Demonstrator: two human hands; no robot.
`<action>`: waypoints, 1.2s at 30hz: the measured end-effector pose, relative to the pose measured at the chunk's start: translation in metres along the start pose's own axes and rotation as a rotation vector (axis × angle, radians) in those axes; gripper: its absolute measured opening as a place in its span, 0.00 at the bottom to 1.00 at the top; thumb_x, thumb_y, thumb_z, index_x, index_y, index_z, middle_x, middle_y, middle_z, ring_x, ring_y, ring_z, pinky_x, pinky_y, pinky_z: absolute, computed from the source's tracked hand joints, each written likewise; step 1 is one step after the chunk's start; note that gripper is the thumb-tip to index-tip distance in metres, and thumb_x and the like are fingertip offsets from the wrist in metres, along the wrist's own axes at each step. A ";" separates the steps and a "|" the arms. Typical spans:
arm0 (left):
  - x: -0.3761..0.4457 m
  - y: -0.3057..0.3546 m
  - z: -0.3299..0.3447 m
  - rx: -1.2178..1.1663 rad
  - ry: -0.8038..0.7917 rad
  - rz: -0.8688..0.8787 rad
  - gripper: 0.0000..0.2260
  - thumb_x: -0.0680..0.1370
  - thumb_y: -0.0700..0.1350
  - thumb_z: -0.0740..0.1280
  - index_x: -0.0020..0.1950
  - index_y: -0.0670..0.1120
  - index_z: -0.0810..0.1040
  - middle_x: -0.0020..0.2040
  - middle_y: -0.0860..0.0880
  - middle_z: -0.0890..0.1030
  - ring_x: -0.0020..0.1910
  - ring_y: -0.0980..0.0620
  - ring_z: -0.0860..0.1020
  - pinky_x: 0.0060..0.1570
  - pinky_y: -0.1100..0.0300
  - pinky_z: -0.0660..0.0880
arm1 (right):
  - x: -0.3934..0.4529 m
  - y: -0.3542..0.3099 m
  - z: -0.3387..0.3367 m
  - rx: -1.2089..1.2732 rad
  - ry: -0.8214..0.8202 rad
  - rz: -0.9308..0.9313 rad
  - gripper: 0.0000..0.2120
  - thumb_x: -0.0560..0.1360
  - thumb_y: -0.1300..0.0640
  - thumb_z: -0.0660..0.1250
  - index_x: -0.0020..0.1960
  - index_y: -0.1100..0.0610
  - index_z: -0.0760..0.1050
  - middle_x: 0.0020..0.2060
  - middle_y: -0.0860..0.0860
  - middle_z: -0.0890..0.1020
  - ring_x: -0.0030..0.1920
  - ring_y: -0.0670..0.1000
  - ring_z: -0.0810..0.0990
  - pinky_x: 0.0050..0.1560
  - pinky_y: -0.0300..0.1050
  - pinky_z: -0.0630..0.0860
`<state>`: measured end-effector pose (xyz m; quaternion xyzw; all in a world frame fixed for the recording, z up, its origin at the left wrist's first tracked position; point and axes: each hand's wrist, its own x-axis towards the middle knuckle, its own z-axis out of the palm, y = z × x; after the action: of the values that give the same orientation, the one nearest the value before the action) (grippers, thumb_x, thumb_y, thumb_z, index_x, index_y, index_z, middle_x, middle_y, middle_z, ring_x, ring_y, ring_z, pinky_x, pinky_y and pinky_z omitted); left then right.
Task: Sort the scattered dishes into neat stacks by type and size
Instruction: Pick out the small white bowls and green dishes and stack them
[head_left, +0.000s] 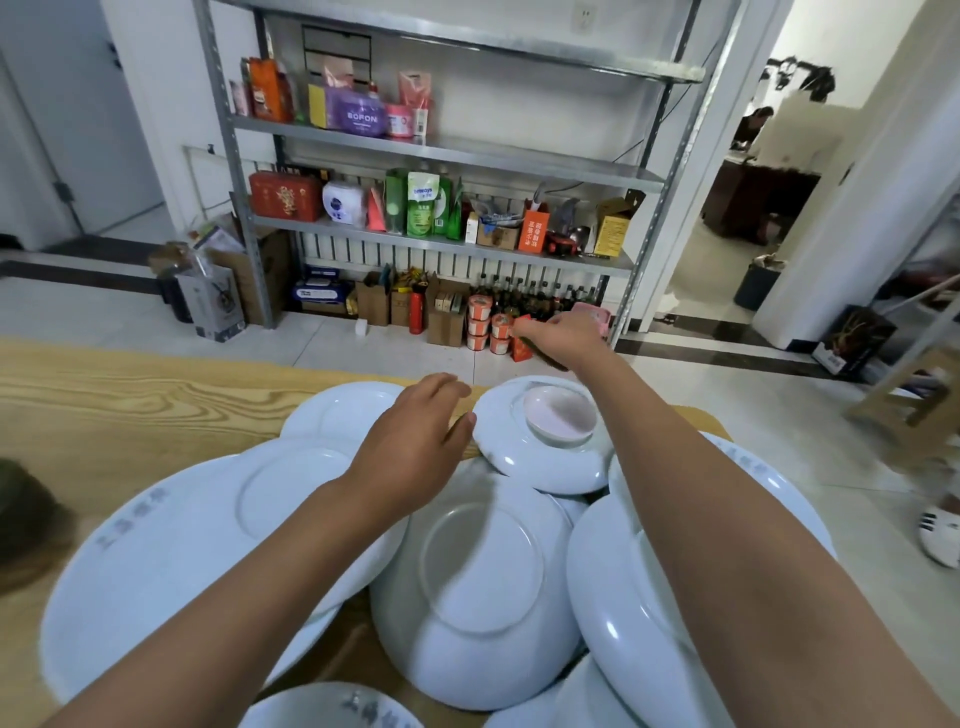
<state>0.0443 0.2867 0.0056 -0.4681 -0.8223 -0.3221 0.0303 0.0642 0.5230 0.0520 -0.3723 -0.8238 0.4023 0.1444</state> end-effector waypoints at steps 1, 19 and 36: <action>-0.004 0.001 -0.006 -0.010 0.016 -0.007 0.16 0.81 0.51 0.58 0.67 0.48 0.70 0.68 0.54 0.69 0.65 0.52 0.69 0.59 0.57 0.69 | -0.009 -0.011 0.006 0.038 -0.012 -0.026 0.20 0.63 0.39 0.70 0.38 0.57 0.75 0.34 0.52 0.77 0.35 0.52 0.75 0.36 0.45 0.69; -0.124 0.006 -0.153 -0.330 0.512 -0.226 0.11 0.76 0.37 0.67 0.50 0.53 0.82 0.44 0.58 0.82 0.45 0.64 0.78 0.47 0.61 0.77 | -0.215 -0.140 0.134 0.997 -0.614 -0.024 0.19 0.69 0.43 0.69 0.46 0.59 0.76 0.41 0.57 0.82 0.51 0.59 0.82 0.55 0.52 0.79; -0.213 -0.123 -0.187 0.340 0.445 -0.367 0.13 0.70 0.31 0.70 0.53 0.40 0.82 0.49 0.41 0.83 0.47 0.41 0.79 0.46 0.53 0.76 | -0.334 -0.090 0.245 -0.377 -0.390 -0.829 0.15 0.77 0.54 0.58 0.62 0.58 0.73 0.61 0.55 0.75 0.61 0.56 0.72 0.60 0.50 0.72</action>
<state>0.0198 -0.0214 0.0172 -0.2185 -0.9082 -0.2745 0.2281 0.1151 0.1076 -0.0136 0.0494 -0.9727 0.2169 0.0656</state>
